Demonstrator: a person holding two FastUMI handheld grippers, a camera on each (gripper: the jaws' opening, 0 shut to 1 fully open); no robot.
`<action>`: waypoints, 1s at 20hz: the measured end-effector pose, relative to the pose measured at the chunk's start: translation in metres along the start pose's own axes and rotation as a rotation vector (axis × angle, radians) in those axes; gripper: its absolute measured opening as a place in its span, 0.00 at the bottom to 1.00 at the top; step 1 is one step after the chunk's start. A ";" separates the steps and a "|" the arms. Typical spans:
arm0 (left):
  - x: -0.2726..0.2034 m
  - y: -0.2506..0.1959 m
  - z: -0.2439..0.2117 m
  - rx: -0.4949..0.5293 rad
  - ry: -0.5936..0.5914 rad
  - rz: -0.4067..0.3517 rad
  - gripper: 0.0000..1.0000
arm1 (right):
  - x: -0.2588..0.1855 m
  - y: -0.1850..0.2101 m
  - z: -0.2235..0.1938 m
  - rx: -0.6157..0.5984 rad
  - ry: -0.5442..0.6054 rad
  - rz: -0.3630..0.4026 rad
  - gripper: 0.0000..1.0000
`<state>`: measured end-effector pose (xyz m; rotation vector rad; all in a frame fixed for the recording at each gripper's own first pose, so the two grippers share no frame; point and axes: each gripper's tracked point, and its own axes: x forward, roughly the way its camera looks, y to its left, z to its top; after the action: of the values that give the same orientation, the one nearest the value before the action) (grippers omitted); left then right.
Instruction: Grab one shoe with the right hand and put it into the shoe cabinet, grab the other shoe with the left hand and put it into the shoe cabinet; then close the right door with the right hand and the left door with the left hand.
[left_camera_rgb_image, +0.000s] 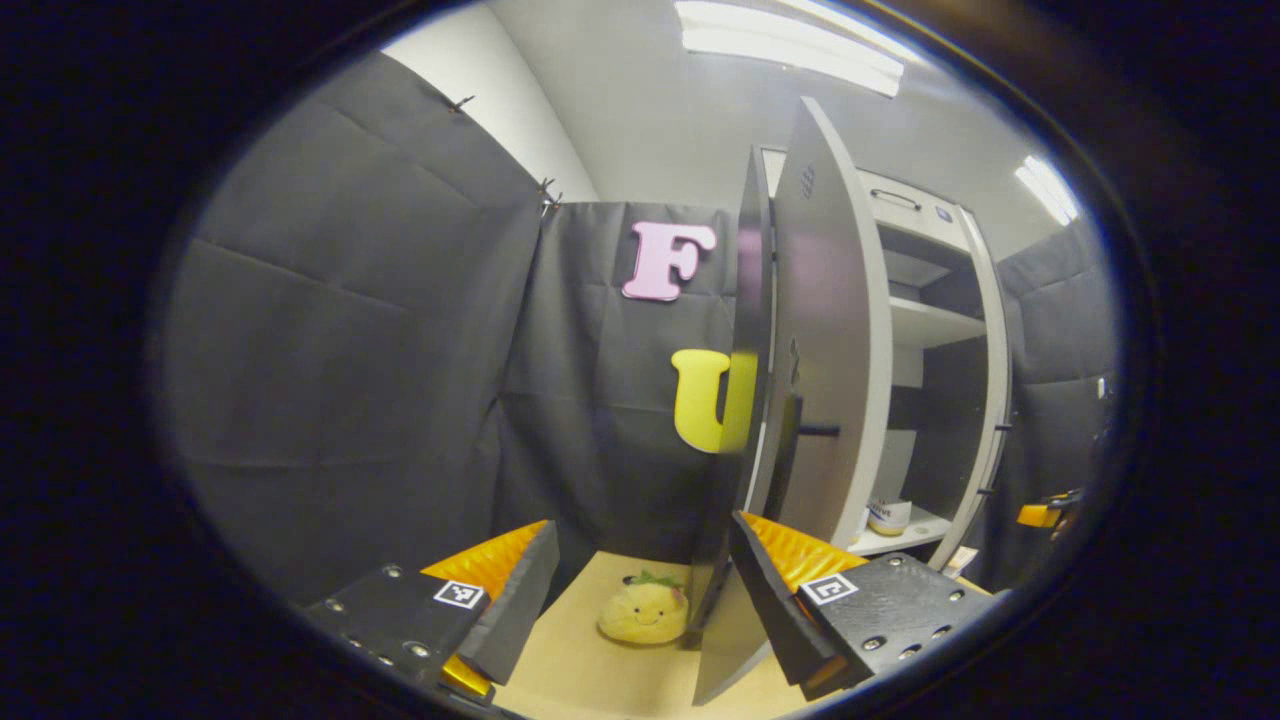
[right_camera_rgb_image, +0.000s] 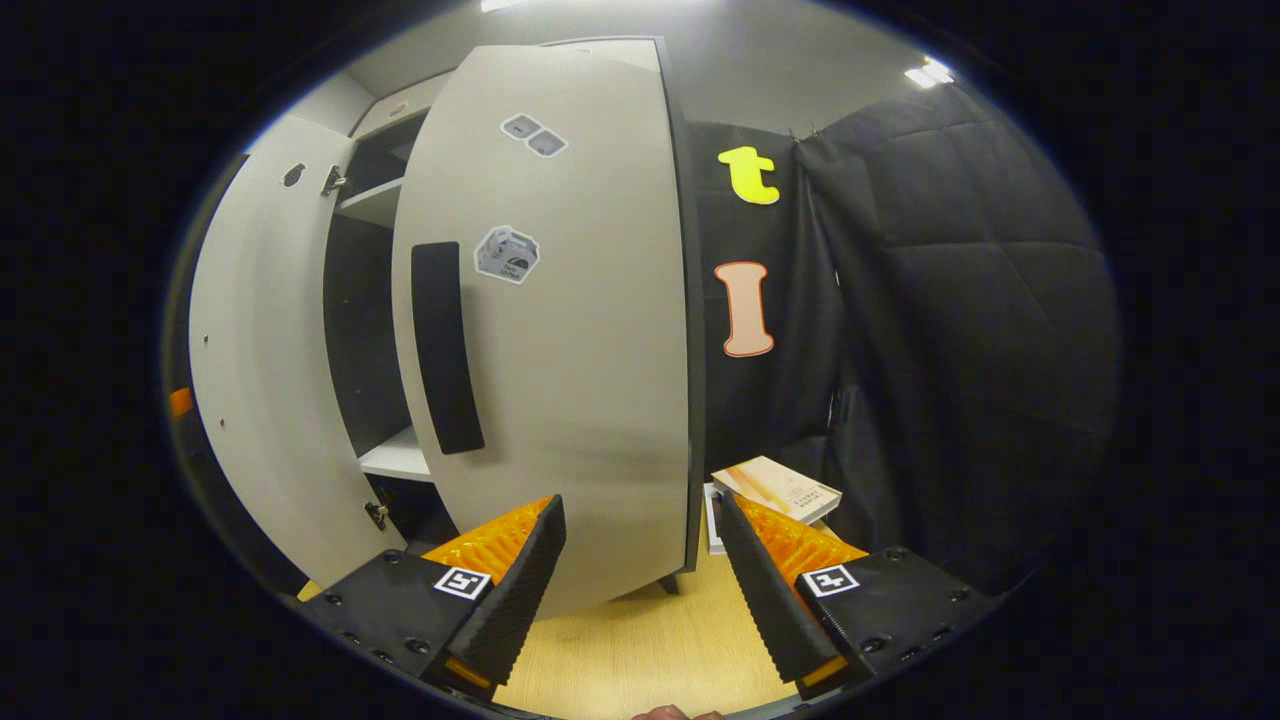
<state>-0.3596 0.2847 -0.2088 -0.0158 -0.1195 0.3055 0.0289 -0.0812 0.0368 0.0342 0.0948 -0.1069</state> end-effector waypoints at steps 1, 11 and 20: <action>0.011 0.002 0.004 0.015 -0.007 -0.022 1.00 | -0.002 -0.001 -0.004 0.002 0.010 -0.006 0.93; 0.071 -0.026 -0.005 0.107 0.020 -0.162 0.93 | -0.018 -0.014 -0.024 -0.007 0.044 -0.043 0.97; 0.063 -0.082 -0.010 0.127 0.084 -0.192 0.93 | 0.008 -0.038 -0.024 0.044 0.040 -0.043 0.97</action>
<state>-0.2737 0.2252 -0.2082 0.1081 -0.0176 0.1198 0.0307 -0.1190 0.0105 0.0784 0.1330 -0.1513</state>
